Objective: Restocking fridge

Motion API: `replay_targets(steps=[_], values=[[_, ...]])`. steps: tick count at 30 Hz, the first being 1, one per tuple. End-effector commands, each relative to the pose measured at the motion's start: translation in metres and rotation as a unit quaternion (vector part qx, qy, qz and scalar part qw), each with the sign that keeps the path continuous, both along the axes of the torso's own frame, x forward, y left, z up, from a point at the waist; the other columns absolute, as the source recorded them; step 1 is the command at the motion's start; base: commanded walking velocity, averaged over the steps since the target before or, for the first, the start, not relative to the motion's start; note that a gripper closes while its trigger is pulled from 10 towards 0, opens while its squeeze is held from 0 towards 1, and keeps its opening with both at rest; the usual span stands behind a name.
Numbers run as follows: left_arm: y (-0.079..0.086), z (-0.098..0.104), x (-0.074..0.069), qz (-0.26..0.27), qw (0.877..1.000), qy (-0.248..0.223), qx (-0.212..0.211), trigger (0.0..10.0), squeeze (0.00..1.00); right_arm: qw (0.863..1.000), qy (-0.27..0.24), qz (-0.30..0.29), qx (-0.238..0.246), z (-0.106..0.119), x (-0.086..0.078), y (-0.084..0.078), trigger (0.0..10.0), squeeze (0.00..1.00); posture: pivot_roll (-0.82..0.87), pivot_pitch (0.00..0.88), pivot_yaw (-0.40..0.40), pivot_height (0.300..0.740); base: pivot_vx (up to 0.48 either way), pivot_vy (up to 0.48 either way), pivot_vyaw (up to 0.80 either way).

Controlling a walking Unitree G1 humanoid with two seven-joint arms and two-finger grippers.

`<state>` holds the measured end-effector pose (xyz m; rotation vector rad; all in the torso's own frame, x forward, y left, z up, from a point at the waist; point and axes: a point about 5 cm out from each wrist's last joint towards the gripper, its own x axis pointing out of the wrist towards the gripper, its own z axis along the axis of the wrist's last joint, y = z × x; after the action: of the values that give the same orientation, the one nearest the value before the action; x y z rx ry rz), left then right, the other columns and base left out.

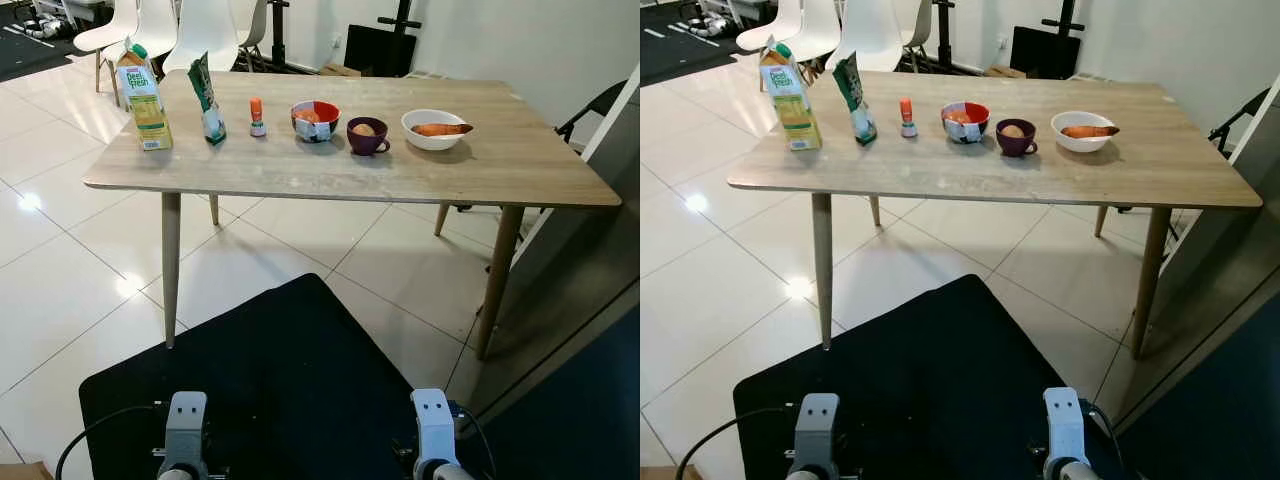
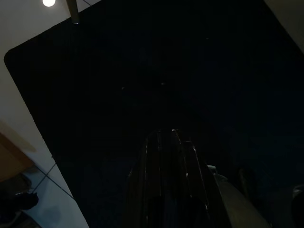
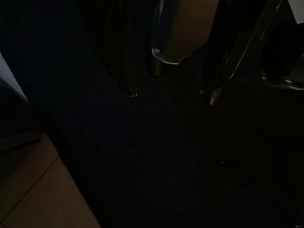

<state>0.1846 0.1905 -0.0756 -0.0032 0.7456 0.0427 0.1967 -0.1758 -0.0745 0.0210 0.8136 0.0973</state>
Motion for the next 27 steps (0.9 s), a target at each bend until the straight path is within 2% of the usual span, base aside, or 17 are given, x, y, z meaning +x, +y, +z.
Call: replay_targets(steps=[1,27], values=[[0.0071,0.0008,-0.0008,0.005,1.000,-0.001,0.002,10.0,0.00,1.000,0.002,-0.009,0.001,-0.0002,-0.0008,-0.0034,10.0,0.00,-0.06,0.071,-0.026,0.716,0.262,0.000,0.00],[0.0078,-0.0002,-0.0019,0.003,1.000,0.006,-0.004,10.0,0.00,1.000,0.001,-0.008,0.001,0.0004,-0.0002,-0.0056,10.0,0.00,-0.06,0.071,-0.025,0.716,0.280,0.000,0.00]])
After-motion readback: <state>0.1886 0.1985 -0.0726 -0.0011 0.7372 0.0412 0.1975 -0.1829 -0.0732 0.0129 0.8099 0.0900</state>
